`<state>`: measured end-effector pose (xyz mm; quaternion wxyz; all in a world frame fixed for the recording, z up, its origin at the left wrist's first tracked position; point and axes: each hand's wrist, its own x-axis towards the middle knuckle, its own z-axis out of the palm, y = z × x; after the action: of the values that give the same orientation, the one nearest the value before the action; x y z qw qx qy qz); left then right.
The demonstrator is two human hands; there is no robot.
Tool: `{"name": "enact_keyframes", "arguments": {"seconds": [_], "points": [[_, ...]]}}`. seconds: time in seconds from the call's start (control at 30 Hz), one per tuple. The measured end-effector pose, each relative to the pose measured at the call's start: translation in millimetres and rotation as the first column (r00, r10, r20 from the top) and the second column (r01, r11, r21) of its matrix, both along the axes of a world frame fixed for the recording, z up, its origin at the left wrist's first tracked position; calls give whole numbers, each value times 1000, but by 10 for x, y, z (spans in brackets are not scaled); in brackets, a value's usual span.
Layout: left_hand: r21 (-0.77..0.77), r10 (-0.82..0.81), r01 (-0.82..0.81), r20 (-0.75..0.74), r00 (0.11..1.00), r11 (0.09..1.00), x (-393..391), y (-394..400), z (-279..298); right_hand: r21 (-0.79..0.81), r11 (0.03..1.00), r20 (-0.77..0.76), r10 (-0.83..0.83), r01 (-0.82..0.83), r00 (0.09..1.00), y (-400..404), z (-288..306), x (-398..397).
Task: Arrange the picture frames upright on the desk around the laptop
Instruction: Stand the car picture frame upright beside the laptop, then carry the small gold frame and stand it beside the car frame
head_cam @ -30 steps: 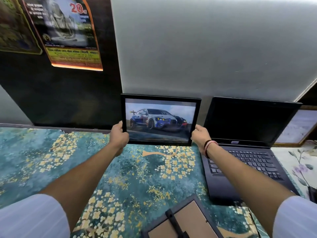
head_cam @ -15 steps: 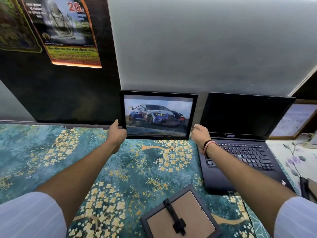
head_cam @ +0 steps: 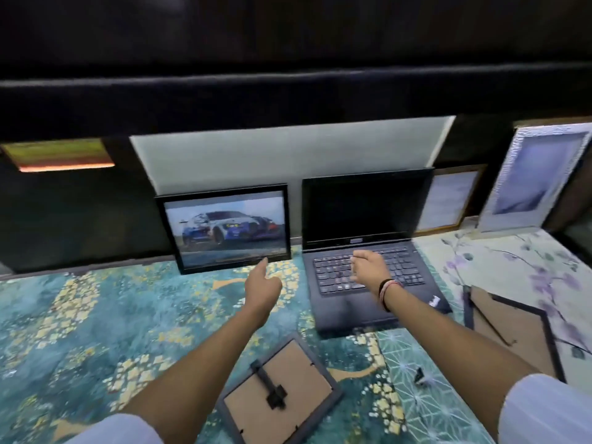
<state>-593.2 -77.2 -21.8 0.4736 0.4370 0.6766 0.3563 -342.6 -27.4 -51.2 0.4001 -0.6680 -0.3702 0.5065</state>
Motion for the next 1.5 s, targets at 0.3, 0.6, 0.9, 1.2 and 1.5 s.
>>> {"name": "enact_keyframes", "arguments": {"seconds": [0.3,0.6,0.9,1.2,1.5], "points": [[53,-263,262,5,965,964,2164,253,142,43,985,-64,-164,167,984,-18,318,1951],[30,-333,332,65,941,943,3803,615,322,59,991,-59,-115,118,992,335,301,3463],[-14,-205,206,63,977,978,4463,1428,252,92,970,37,221,-224,975,1146,187,3873],[-142,-26,31,35,999,989,4756,1735,203,-64,984,39,170,-167,985,1476,352,3842],[-254,-3,39,143,990,966,4807,1538,297,-83,985,-38,152,-155,988,1322,277,3863]]}}
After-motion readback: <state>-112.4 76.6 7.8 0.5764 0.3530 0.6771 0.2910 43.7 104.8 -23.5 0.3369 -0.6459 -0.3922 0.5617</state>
